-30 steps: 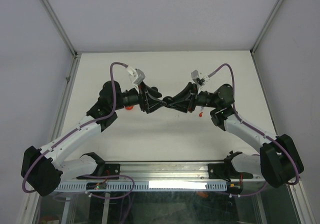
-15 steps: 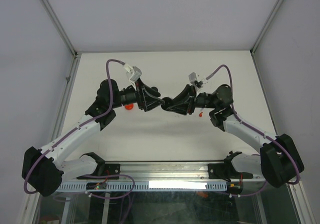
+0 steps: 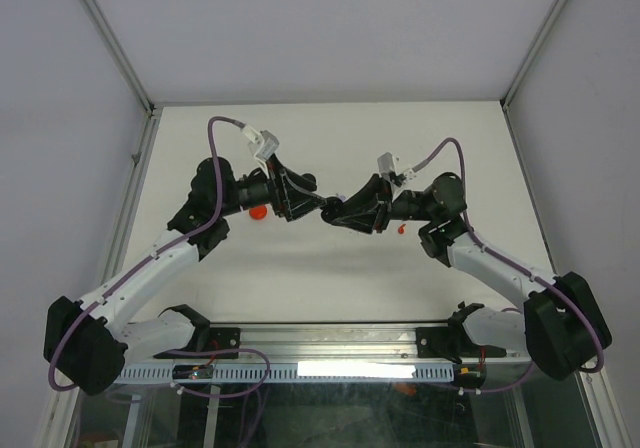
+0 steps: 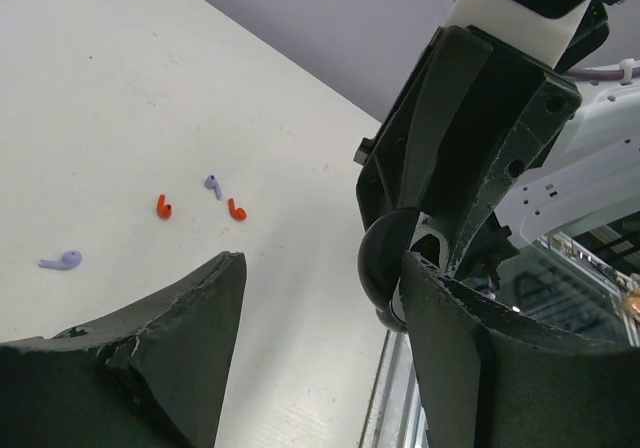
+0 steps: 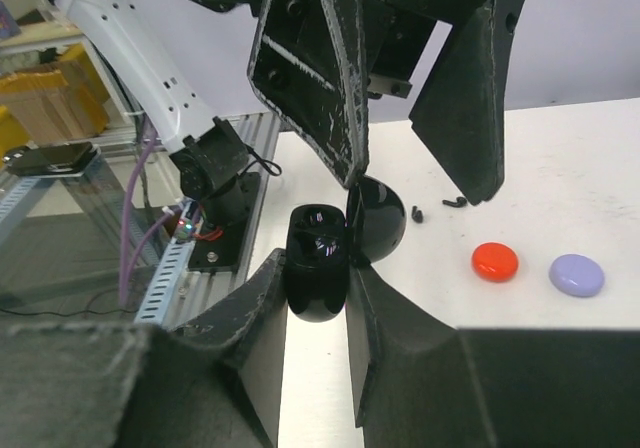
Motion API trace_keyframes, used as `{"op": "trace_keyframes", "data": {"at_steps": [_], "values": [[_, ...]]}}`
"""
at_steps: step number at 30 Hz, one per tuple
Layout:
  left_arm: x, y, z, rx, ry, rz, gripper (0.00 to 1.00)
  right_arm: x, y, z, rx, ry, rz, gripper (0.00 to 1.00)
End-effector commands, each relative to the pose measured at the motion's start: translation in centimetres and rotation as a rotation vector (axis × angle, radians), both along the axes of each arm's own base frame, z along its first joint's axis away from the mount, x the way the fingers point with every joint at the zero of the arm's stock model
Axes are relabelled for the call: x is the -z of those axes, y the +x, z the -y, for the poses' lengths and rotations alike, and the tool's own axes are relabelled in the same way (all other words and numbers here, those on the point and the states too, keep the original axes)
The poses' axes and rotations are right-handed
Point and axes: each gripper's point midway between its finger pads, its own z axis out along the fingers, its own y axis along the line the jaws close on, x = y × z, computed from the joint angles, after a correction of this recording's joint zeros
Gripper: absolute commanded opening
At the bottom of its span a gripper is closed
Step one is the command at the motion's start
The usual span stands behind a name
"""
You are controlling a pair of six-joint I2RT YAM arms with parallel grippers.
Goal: Insert the wireless bluetooth earbuds into the charging case
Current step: Open the charging case, then pick up the earbud from the center of the board.
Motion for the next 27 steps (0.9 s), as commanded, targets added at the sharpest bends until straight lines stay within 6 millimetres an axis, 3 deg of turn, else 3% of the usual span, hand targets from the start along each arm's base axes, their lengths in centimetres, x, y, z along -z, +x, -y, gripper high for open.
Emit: {"op": "trace_keyframes", "data": {"at_steps": [1, 6, 11, 15, 19, 27], "values": [[-2.4, 0.9, -1.7, -0.111, -0.006, 0.064, 0.64, -0.8, 0.1, 0.3, 0.065, 0.044, 0.17, 0.0], [-0.5, 2.1, -4.5, -0.31, 0.081, -0.016, 0.68, 0.7, 1.4, 0.8, 0.165, 0.046, 0.26, 0.0], [4.3, 3.5, -9.1, -0.595, 0.223, -0.183, 0.76, 1.9, 2.0, 1.0, 0.206, 0.031, 0.284, 0.0], [8.0, 3.4, -12.1, -0.763, 0.315, -0.314, 0.83, 2.6, 2.1, 1.0, 0.212, 0.02, 0.276, 0.0], [10.7, 3.4, -14.9, -0.935, 0.373, -0.42, 0.98, 2.9, 2.1, 1.1, 0.213, 0.015, 0.263, 0.0], [15.7, 3.8, -18.8, -1.1, 0.561, -0.546, 0.99, 3.1, 1.7, 1.3, 0.22, 0.022, 0.255, 0.0]]}}
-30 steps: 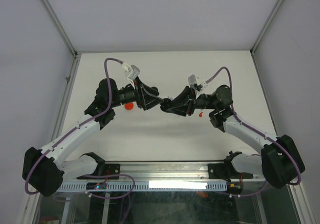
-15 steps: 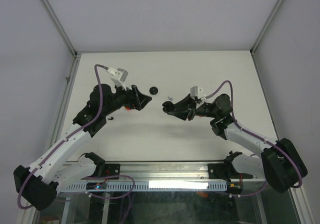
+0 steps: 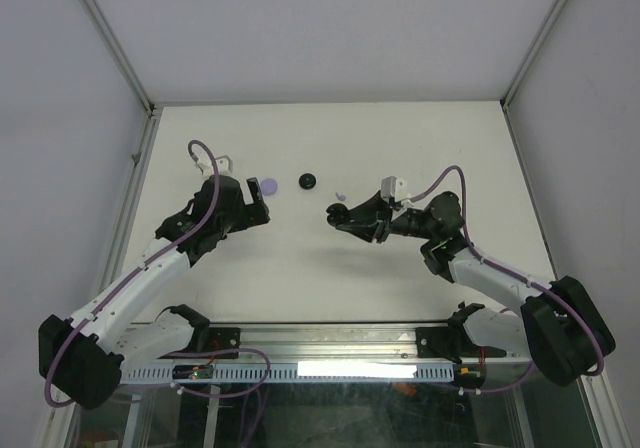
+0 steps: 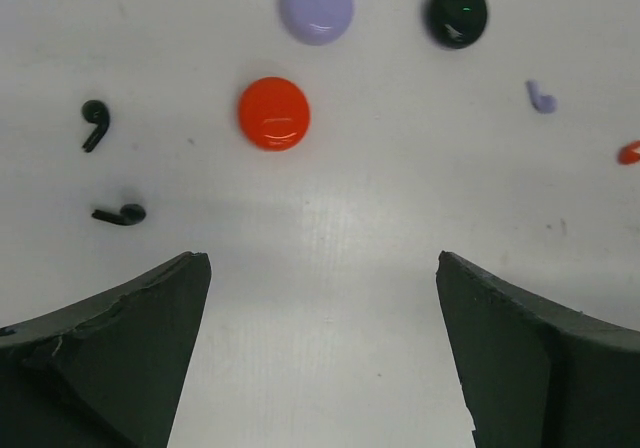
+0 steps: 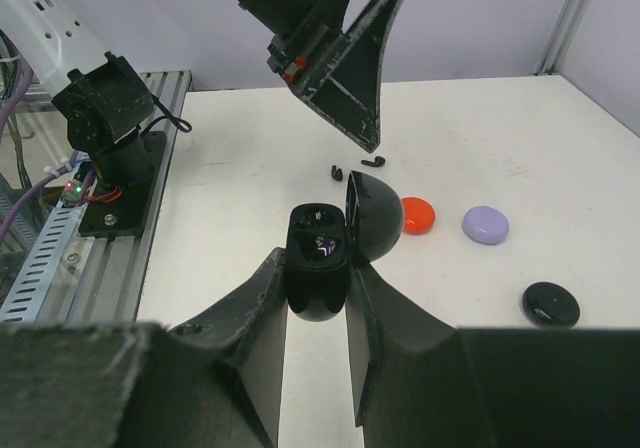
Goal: Insert the wireless bluetooth earbuds into the charging case
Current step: Pick up the earbud from the center of the board.
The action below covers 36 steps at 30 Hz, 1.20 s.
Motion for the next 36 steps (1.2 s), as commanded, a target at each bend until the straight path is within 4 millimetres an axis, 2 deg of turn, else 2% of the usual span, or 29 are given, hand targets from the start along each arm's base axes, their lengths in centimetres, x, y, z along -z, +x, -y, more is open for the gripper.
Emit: {"op": "trace_keyframes", "data": {"at_steps": [1, 8, 15, 19, 25, 30, 36], "values": [[2.8, 0.6, -3.4, -0.14, 0.088, -0.106, 0.98, -2.0, -0.1, 0.2, 0.022, 0.054, 0.083, 0.0], [6.0, 2.0, -6.7, -0.168, 0.19, -0.266, 0.85, -2.8, -0.7, 0.3, 0.006, 0.076, 0.081, 0.0], [9.1, 2.6, -8.3, -0.157, 0.3, -0.389, 0.71, -3.2, -0.9, 0.5, 0.008, 0.085, 0.088, 0.0], [10.6, 3.2, -8.6, -0.126, 0.354, -0.444, 0.6, -3.4, -1.0, 0.5, 0.007, 0.087, 0.085, 0.0], [11.9, 3.7, -8.7, -0.086, 0.377, -0.496, 0.51, -3.6, -1.0, 0.6, 0.011, 0.094, 0.083, 0.0], [12.7, 3.5, -8.8, -0.078, 0.385, -0.532, 0.45, -3.6, -1.0, 0.6, 0.013, 0.094, 0.079, 0.0], [13.1, 3.4, -8.9, -0.075, 0.389, -0.555, 0.45, -3.7, -1.0, 0.6, 0.015, 0.096, 0.079, 0.0]]}}
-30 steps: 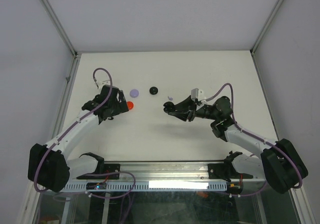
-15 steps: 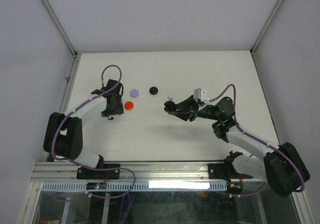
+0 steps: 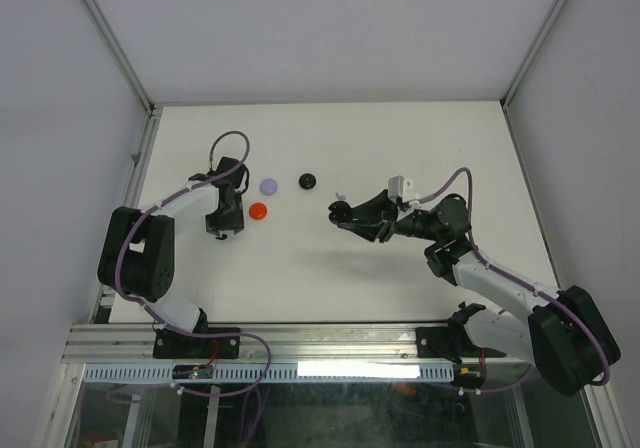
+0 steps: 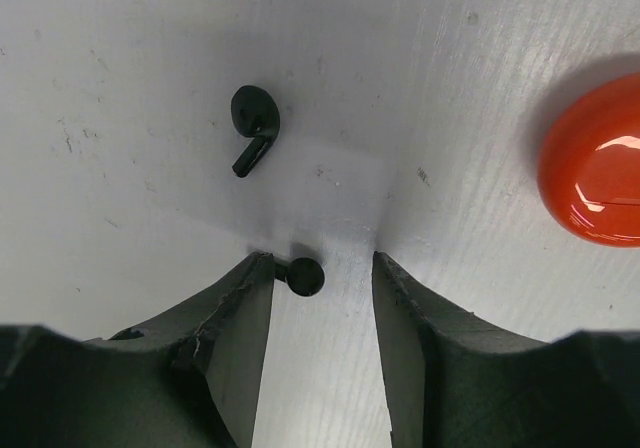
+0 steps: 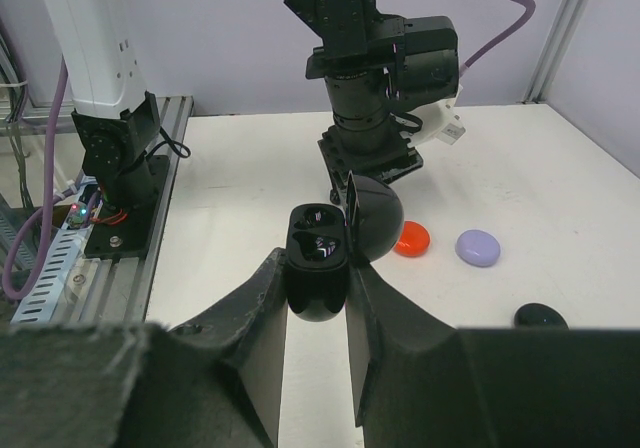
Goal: Insert the wireless bluetooth earbuds into the charging case
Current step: Pick up the earbud from the center of the board.
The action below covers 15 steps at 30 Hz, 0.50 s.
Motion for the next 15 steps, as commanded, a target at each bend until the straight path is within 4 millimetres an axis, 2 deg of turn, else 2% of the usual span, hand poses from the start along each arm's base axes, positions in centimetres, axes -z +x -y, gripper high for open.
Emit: {"op": "trace_keyframes", "data": {"at_steps": [1, 7, 15], "values": [[-0.8, 1.17, 0.0, 0.015, -0.011, 0.019, 0.45, -1.84, -0.31, 0.14, 0.009, 0.047, 0.06, 0.0], [-0.37, 0.76, 0.17, 0.001, -0.025, 0.001, 0.42, -1.92, -0.21, 0.18, 0.016, 0.05, 0.058, 0.0], [0.1, 0.43, 0.85, 0.006, -0.064, -0.025, 0.33, -2.18, -0.11, 0.34, 0.031, 0.057, 0.062, 0.0]]}}
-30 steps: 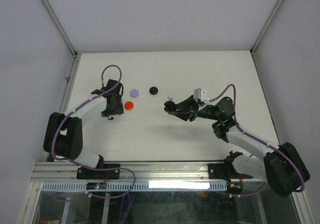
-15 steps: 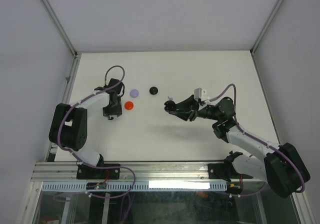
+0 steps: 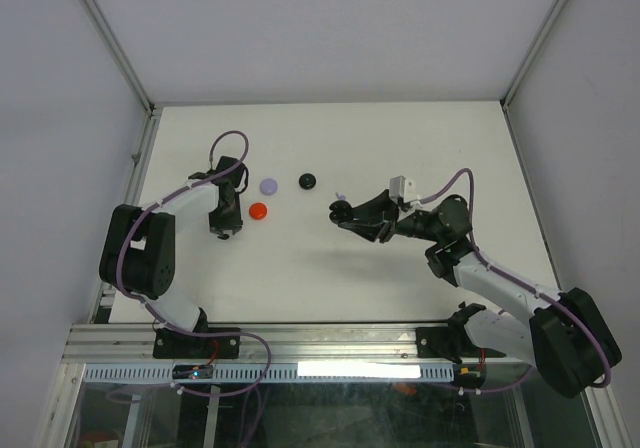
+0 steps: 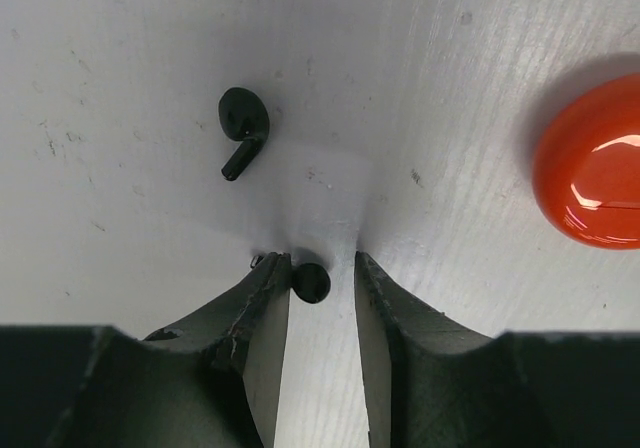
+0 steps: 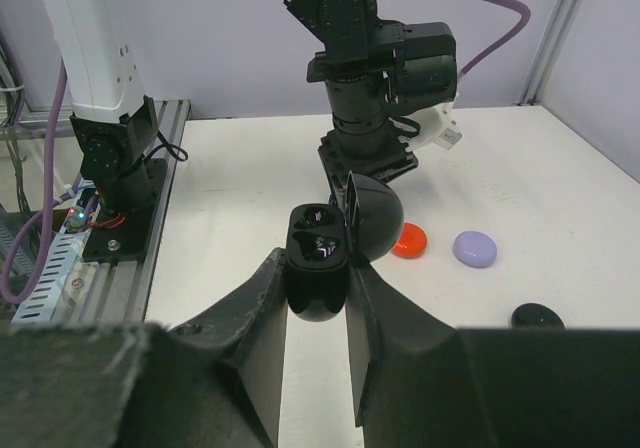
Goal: Insert the wireless bluetooth earbuds into the charging case
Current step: Pick up the earbud from the center of the board.
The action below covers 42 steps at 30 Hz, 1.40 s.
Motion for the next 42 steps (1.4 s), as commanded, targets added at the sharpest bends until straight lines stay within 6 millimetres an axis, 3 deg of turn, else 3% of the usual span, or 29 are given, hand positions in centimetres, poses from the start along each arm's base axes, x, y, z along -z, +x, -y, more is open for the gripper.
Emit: {"op": "trace_keyframes", "data": {"at_steps": [1, 5, 20, 29, 35, 42], "values": [[-0.3, 0.5, 0.8, 0.003, -0.057, -0.001, 0.3, -2.0, -0.1, 0.2, 0.024, 0.052, 0.064, 0.0], [-0.5, 0.1, 0.9, -0.005, -0.065, -0.007, 0.26, -2.2, -0.1, 0.3, 0.026, 0.056, 0.068, 0.0], [-0.2, -0.7, 1.3, -0.007, -0.085, -0.046, 0.28, -2.4, -0.3, 0.5, 0.032, 0.062, 0.078, 0.0], [-0.2, -0.8, 1.4, -0.005, -0.094, -0.05, 0.14, -2.5, -0.2, 0.5, 0.034, 0.063, 0.079, 0.0], [-2.9, 0.5, 2.4, -0.006, -0.158, 0.053, 0.06, -2.5, -0.1, 0.4, 0.034, 0.061, 0.08, 0.0], [-9.1, 2.5, 6.4, 0.073, -0.402, 0.279, 0.01, -2.8, 0.0, 0.2, 0.04, 0.072, 0.107, 0.0]]}}
